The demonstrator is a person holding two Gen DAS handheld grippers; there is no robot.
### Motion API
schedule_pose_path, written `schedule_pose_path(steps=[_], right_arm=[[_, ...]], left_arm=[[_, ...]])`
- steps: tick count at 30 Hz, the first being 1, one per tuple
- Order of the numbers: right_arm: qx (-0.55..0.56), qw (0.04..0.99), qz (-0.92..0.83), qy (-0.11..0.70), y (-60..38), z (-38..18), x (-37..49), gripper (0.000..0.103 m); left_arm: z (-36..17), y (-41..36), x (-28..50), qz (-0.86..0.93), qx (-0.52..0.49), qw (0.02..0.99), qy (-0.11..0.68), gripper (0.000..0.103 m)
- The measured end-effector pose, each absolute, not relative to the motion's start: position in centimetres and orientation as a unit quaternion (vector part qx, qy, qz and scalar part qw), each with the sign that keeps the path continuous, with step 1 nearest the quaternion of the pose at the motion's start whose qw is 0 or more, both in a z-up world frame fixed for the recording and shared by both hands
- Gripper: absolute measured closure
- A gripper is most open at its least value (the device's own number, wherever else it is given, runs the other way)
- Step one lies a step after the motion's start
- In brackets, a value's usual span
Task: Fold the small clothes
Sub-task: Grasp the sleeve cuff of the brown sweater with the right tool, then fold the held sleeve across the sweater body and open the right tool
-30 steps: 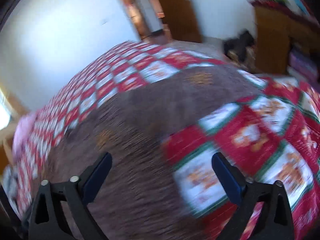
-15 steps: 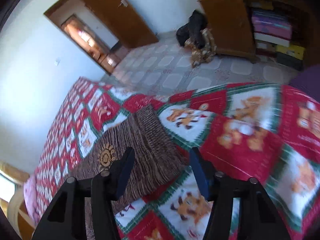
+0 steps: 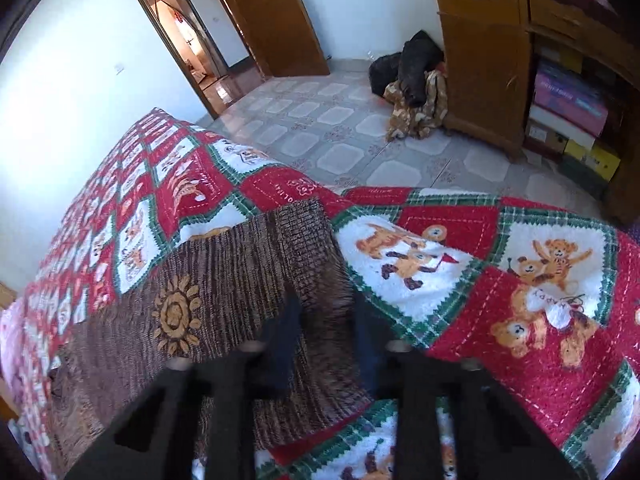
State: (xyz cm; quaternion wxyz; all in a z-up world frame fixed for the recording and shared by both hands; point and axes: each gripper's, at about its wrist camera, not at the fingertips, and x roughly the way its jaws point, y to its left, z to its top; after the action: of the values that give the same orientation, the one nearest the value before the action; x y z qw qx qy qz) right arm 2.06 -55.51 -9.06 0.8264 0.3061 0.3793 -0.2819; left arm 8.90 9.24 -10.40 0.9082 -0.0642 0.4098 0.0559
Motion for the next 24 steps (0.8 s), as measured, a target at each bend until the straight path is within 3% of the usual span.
schedule_pose_path(steps=[11, 18, 24], right_arm=[[0.279, 0.859, -0.233, 0.362, -52.7, -3.9, 2.3, 0.095], [0.218, 0.9, -0.157, 0.344, -43.1, 1.7, 6.0, 0.095], [0.204, 0.907, -0.05, 0.364, -32.0, 0.8, 10.3, 0.095]], left_arm=[[-10.4, 9.2, 8.8, 0.055, -0.065, 0.909, 0.409, 0.0], [-10.3, 9.2, 8.8, 0.052, -0.068, 0.91, 0.406, 0.0], [-10.3, 9.2, 8.8, 0.051, -0.068, 0.911, 0.403, 0.0]])
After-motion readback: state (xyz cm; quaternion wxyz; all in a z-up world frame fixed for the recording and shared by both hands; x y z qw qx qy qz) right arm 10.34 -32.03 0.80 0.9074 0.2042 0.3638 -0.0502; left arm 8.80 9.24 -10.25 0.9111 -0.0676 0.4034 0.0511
